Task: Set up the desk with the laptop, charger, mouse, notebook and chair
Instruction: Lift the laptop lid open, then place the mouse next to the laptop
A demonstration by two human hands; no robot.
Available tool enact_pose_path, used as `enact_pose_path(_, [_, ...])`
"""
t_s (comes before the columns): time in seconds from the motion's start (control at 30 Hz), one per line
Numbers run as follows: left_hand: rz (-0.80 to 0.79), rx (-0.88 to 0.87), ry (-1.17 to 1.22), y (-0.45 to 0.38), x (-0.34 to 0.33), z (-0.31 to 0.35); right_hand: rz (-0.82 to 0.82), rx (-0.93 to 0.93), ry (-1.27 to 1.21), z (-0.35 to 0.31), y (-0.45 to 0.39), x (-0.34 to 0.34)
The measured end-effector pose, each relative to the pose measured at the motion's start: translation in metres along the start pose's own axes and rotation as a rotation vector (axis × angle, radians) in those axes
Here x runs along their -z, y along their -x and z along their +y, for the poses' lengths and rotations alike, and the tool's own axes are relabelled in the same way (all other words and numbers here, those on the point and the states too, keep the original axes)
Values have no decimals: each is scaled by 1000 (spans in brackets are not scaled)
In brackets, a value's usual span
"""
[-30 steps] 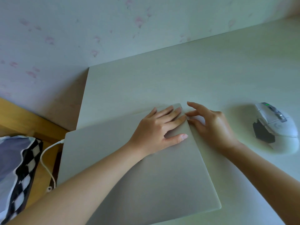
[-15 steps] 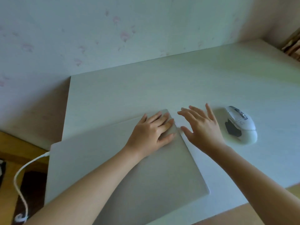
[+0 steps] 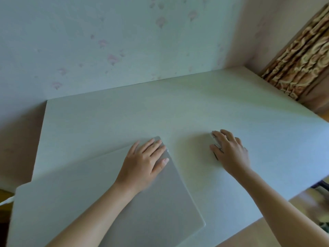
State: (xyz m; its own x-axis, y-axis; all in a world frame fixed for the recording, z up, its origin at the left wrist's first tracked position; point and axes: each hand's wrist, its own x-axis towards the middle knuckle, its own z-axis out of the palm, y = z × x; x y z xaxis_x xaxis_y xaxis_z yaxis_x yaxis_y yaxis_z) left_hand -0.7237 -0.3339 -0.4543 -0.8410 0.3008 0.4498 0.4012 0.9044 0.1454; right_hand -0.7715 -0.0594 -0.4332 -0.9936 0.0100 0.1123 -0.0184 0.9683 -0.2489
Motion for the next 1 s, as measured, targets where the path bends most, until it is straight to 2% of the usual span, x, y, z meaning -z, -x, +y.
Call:
enact_pose_path(0.07, [4, 12, 12, -3, 2, 10, 46, -16, -247, -12, 4, -1])
enact_pose_path(0.13, [25, 4, 72, -8, 9, 27, 37, -126, -811, -30, 8, 6])
enact_pose_path(0.2, [54, -24, 134, -15, 19, 47, -136, -270, -1400, -48, 14, 18])
enact_pose_path(0.23, [71, -31, 171, -19, 25, 58, -265, -319, -1606, -54, 17, 22])
enact_pose_path(0.3, [94, 17, 302, -25, 35, 78, -484, -385, -1907, -63, 24, 26])
enact_pose_path(0.33, [87, 86, 416, -28, 39, 86, -542, -404, -2002, -67, 27, 26])
enact_pose_path(0.43, [-3, 395, 859, -40, 42, 98, -608, -429, -2144, -76, 39, 25])
enact_pose_path(0.47, [-18, 457, 925, -43, 41, 99, -618, -434, -2179, -79, 43, 25])
enact_pose_path(0.6, [-9, 457, 809, -49, 38, 100, -595, -484, -2226, -80, 50, 28])
enact_pose_path(0.7, [0, 483, 830, -50, 37, 102, -599, -541, -2236, -80, 50, 29])
enact_pose_path(1.0, [11, 458, 675, -52, 29, 107, -646, -566, -2242, -76, 51, 21])
